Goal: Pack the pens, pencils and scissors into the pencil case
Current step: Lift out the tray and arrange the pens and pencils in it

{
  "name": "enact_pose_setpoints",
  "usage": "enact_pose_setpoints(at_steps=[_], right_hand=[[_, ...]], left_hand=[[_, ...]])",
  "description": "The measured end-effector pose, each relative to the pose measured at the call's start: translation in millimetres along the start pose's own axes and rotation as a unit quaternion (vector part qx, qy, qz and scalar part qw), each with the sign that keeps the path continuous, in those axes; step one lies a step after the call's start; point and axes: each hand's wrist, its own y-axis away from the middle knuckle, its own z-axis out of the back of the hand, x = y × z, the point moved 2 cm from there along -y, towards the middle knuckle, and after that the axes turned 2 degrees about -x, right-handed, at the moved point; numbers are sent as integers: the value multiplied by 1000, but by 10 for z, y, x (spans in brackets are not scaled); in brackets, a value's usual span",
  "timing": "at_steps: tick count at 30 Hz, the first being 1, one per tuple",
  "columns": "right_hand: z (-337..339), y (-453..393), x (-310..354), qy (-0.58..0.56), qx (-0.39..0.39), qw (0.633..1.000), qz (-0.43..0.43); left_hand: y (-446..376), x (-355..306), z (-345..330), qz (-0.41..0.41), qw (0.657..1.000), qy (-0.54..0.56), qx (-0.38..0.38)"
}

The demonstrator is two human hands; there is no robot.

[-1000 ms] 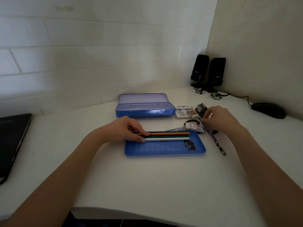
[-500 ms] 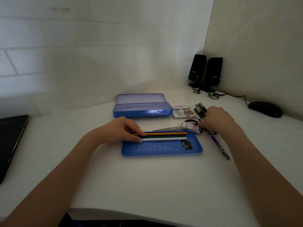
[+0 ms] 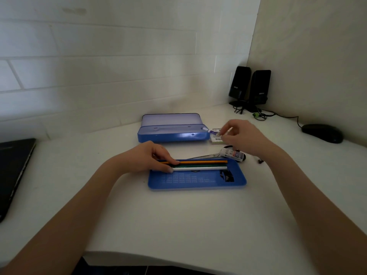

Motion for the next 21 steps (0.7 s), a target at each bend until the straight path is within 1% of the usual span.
enact_pose_setpoints(at_steps=[2, 4, 9, 11, 21], right_hand=[[-42, 65, 108, -24, 94, 994, 49], [-105, 132, 206, -26, 175, 980, 90], [-256, 231, 327, -30, 279, 953, 115], [-312, 247, 349, -16, 282, 952, 119], [-544, 336, 490, 53, 226, 959, 163]], left_hand=[[0, 2, -1, 1, 1000, -1, 5], [2, 3, -5, 5, 1000, -4, 10], [-3, 5, 2, 4, 1000, 3, 3], [-1, 0, 0, 1, 1000, 5, 1], [17, -23, -4, 13, 1000, 14, 1]])
